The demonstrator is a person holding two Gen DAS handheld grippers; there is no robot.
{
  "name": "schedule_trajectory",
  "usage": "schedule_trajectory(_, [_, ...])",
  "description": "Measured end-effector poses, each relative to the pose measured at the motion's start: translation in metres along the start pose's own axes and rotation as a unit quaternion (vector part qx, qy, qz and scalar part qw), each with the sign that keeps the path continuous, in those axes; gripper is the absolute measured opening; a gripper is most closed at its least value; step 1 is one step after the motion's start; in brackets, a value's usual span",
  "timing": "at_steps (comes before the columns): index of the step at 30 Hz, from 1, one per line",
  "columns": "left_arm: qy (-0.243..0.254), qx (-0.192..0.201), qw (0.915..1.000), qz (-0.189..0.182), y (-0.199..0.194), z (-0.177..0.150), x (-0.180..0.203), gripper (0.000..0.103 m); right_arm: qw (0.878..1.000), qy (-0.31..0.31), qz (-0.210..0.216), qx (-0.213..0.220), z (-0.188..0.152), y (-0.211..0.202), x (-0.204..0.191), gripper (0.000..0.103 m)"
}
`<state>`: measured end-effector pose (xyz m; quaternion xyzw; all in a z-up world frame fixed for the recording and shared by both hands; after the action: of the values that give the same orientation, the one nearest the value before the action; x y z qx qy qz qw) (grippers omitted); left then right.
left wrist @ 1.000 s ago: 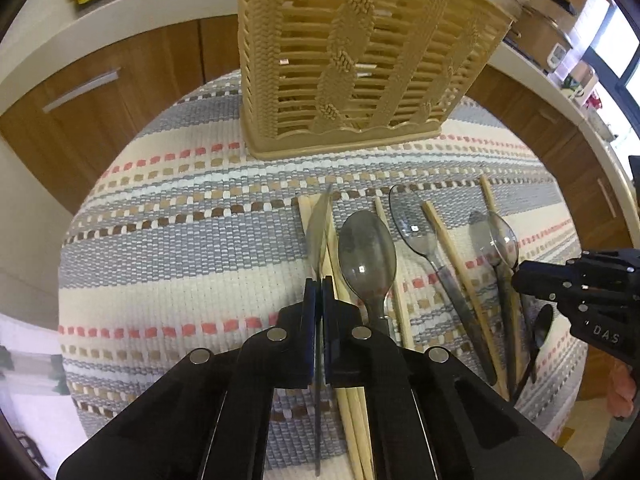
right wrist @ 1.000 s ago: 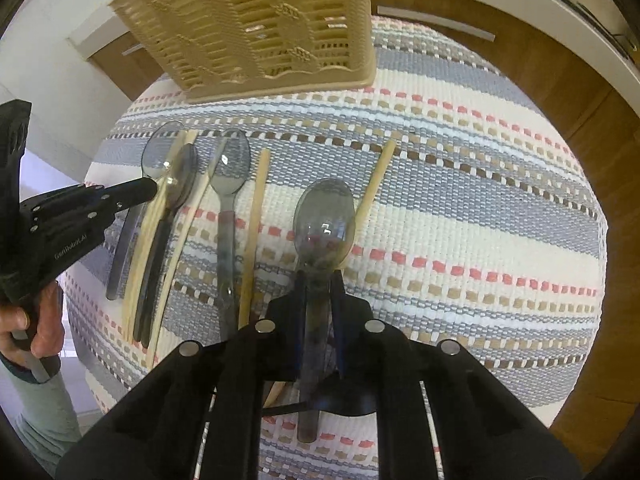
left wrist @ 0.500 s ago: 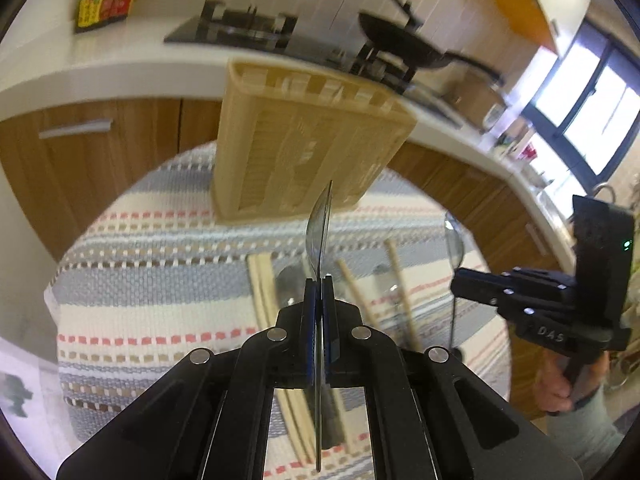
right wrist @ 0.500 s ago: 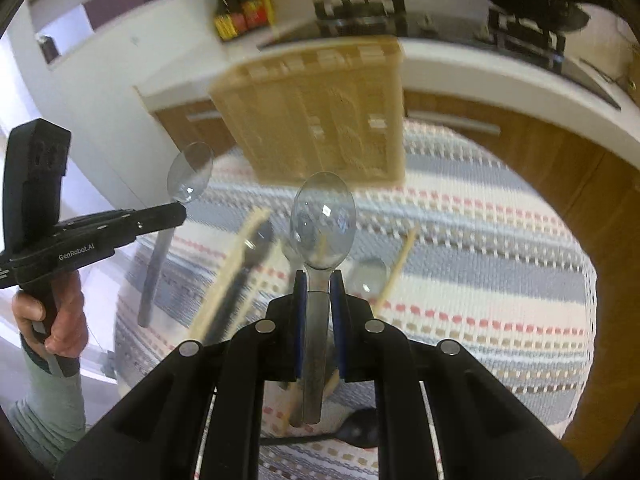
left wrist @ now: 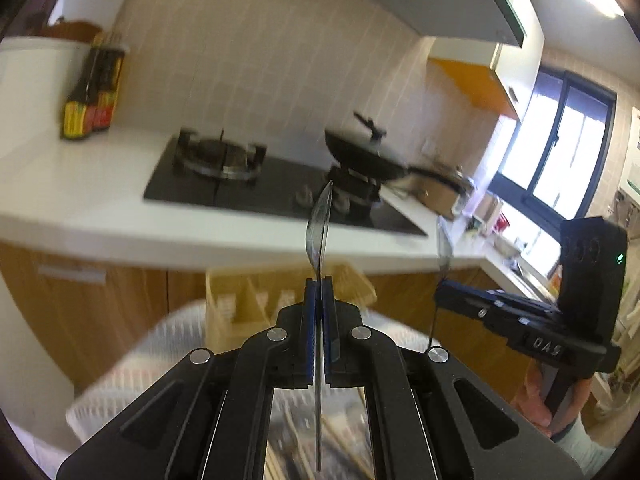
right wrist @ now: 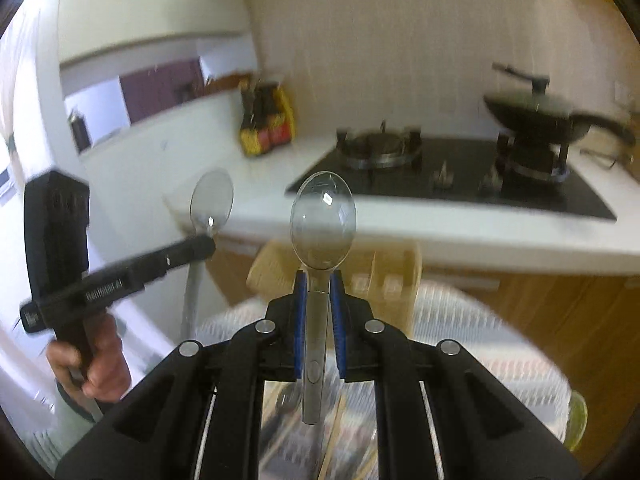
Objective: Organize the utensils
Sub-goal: 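Lift the clear spoon with the right gripper and drop it into the caddy, then lower the right gripper onto another clear plastic spoon and close it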
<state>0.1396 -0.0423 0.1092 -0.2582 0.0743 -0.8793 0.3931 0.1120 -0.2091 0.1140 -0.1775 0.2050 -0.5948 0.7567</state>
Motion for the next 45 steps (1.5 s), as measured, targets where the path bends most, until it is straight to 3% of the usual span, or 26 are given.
schedule_trajectory(3, [0.031,0.032,0.9987,0.024,0.015,0.017,-0.004,0.001,0.999,-0.001,-0.024,0.038,0.029,0.013,0.011,0.01])
schedule_trajectory(7, [0.038,0.073,0.9962,0.028,0.036,0.035,-0.017,0.001,0.995,-0.003,-0.059,0.076,0.052,0.042,0.028,0.01])
schedule_trajectory(15, [0.039,0.136,0.9873,0.071,0.063,0.046,-0.045,0.001,0.991,-0.005,-0.099,0.088,0.049,0.098,0.05,0.01])
schedule_trajectory(26, [0.037,0.148,0.9832,0.1,0.071,0.017,-0.066,0.002,0.992,-0.018,-0.097,0.074,0.02,0.112,0.048,0.01])
schedule_trajectory(28, [0.038,0.14,0.9846,0.098,0.068,0.009,-0.065,0.01,0.993,-0.019,-0.096,0.068,0.015,0.111,0.046,0.011])
schedule_trajectory(30, [0.037,0.131,0.9855,0.1,0.065,0.004,-0.064,0.023,0.994,-0.018,-0.092,0.058,0.009,0.109,0.045,0.014])
schedule_trajectory(34, [0.028,0.121,0.9883,0.089,0.049,-0.003,-0.06,0.033,0.995,-0.011,-0.084,0.052,-0.002,0.093,0.045,0.045])
schedule_trajectory(36, [0.02,0.115,0.9898,0.082,0.04,-0.006,-0.058,0.038,0.995,-0.007,-0.086,0.051,-0.006,0.083,0.045,0.046])
schedule_trajectory(41, [0.007,0.108,0.9917,0.069,0.018,-0.01,-0.05,0.038,0.994,-0.003,-0.101,0.039,-0.015,0.058,0.042,0.046])
schedule_trajectory(45, [0.0,0.098,0.9933,0.062,-0.003,-0.015,-0.036,0.039,0.995,-0.006,-0.098,0.003,-0.028,0.038,0.036,0.046])
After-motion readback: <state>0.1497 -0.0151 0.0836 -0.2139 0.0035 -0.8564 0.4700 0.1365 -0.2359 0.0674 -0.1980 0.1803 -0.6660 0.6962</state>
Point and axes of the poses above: each gripper's, at about its wrist camera, not at the fingertips, and y roughly the way its jaws point, x to its right, z to its top, the point moved 6 cm from there along y, roughly the way its jaws point, and after that the axes turned 8 degrees about -z, right-handed, at the moved point
